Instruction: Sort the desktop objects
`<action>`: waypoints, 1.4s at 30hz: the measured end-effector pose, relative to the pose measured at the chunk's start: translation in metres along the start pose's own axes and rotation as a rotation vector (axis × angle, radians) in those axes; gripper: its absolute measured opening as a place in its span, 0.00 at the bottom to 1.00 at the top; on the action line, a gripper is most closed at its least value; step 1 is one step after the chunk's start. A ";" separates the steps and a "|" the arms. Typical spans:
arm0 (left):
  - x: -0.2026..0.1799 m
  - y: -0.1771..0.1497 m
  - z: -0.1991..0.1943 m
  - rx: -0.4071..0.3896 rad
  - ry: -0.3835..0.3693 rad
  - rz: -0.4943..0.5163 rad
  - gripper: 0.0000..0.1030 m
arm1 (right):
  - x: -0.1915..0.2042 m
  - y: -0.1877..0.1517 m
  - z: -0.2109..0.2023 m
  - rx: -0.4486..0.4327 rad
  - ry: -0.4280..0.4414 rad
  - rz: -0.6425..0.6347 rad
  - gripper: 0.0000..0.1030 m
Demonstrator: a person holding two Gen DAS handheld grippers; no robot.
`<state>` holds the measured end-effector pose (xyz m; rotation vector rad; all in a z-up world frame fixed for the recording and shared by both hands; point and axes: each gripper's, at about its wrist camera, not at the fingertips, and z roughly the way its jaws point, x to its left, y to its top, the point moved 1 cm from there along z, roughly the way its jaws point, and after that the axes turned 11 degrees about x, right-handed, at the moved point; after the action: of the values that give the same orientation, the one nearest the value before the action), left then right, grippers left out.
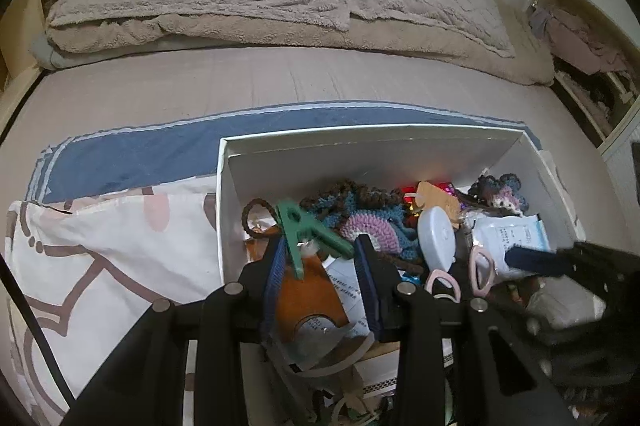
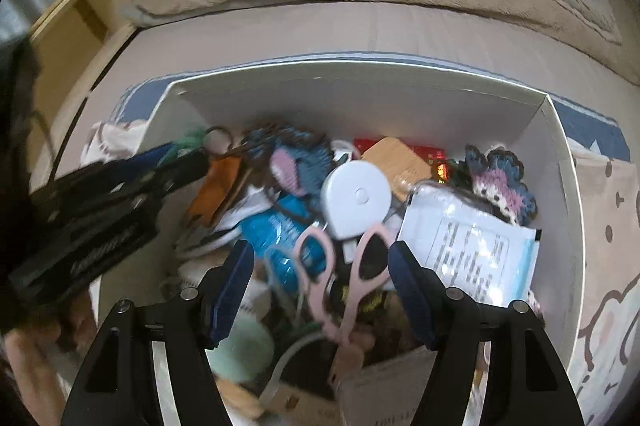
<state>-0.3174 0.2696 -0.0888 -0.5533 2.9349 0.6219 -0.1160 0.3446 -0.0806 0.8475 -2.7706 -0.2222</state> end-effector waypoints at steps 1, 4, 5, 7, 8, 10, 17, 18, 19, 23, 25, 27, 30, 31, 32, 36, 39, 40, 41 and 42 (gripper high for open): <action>0.000 0.000 -0.001 -0.002 -0.012 -0.001 0.43 | 0.002 -0.004 -0.003 -0.005 -0.003 -0.012 0.68; -0.006 -0.002 -0.005 -0.011 -0.032 0.009 0.64 | 0.005 -0.013 -0.009 -0.020 -0.010 -0.030 0.68; -0.008 -0.002 -0.007 -0.012 -0.032 0.014 0.68 | 0.004 -0.018 -0.012 -0.026 -0.008 -0.030 0.68; -0.013 -0.003 -0.009 -0.018 -0.012 0.023 0.71 | 0.002 -0.023 -0.015 -0.036 -0.009 -0.027 0.68; -0.015 -0.003 -0.011 -0.020 -0.002 0.026 0.73 | 0.001 -0.024 -0.017 -0.041 -0.011 -0.023 0.68; -0.017 -0.005 -0.014 -0.025 -0.002 0.028 0.74 | 0.002 -0.027 -0.020 -0.054 -0.007 -0.016 0.68; -0.027 -0.016 -0.034 -0.036 0.005 0.045 0.78 | -0.007 -0.045 -0.045 -0.174 -0.017 -0.005 0.68; -0.028 -0.018 -0.038 -0.041 0.009 0.051 0.79 | -0.009 -0.047 -0.048 -0.184 -0.011 0.003 0.68; -0.030 -0.019 -0.042 -0.048 0.012 0.055 0.79 | -0.011 -0.049 -0.050 -0.194 -0.003 0.012 0.68; -0.036 -0.027 -0.062 -0.081 0.010 0.059 0.87 | -0.013 -0.057 -0.062 -0.231 -0.006 0.027 0.68; -0.039 -0.030 -0.072 -0.099 0.012 0.060 0.89 | -0.013 -0.062 -0.072 -0.258 -0.021 0.026 0.72; -0.042 -0.033 -0.082 -0.117 0.015 0.061 0.90 | -0.013 -0.067 -0.080 -0.278 -0.031 0.026 0.80; -0.046 -0.039 -0.101 -0.153 0.019 0.058 0.97 | -0.013 -0.076 -0.094 -0.313 -0.048 0.026 0.84; -0.046 -0.041 -0.106 -0.161 0.022 0.058 0.98 | -0.013 -0.079 -0.098 -0.325 -0.057 0.028 0.89; -0.048 -0.045 -0.112 -0.171 0.028 0.059 0.99 | -0.013 -0.081 -0.103 -0.337 -0.067 0.031 0.92; -0.049 -0.059 -0.128 -0.179 0.055 0.056 0.99 | -0.013 -0.094 -0.121 -0.380 -0.104 0.039 1.00; -0.049 -0.070 -0.138 -0.180 0.063 0.053 0.99 | -0.010 -0.103 -0.131 -0.392 -0.099 0.036 1.00; -0.049 -0.074 -0.140 -0.181 0.066 0.052 0.99 | -0.009 -0.107 -0.134 -0.397 -0.099 0.032 1.00; -0.050 -0.078 -0.143 -0.182 0.069 0.052 0.99 | -0.006 -0.111 -0.137 -0.402 -0.103 0.027 1.00; -0.051 -0.083 -0.147 -0.186 0.074 0.052 0.99 | -0.004 -0.114 -0.140 -0.408 -0.107 0.024 1.00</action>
<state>-0.2418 0.1553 0.0227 -0.5292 2.9876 0.9072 -0.0146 0.2427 0.0287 0.7114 -2.6816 -0.8164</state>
